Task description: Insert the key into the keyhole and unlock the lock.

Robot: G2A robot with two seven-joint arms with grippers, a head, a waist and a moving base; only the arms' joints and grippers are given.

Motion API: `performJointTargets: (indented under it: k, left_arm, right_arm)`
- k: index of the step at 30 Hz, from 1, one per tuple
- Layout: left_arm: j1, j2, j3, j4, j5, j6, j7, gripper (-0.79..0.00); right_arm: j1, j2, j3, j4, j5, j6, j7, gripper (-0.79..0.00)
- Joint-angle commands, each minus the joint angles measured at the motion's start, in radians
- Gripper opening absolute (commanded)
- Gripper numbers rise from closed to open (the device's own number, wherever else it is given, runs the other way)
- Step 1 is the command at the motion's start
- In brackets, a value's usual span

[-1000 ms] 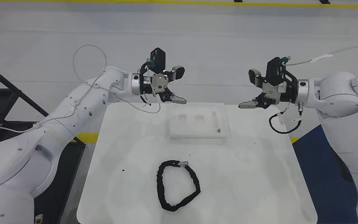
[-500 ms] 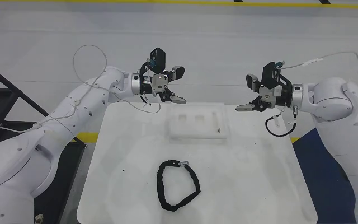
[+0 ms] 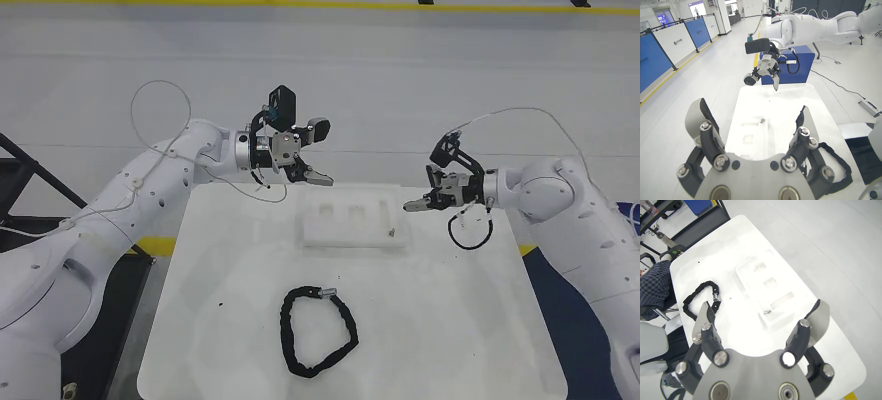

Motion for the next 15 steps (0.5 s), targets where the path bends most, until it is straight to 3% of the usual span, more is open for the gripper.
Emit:
performJointTargets:
  k: [1, 15]
  left_arm:
    - [0.0, 0.0, 0.0, 0.0, -0.001, 0.0, -0.001, 0.0]
    - [0.0, 0.0, 0.0, 0.0, -0.001, 0.0, -0.001, 0.0]
  right_arm:
    - [0.011, -0.012, -0.027, 0.017, 0.006, 0.042, 0.018, 0.0]
    - [0.028, -0.121, -0.203, 0.097, -0.037, 0.489, 0.037, 0.0]
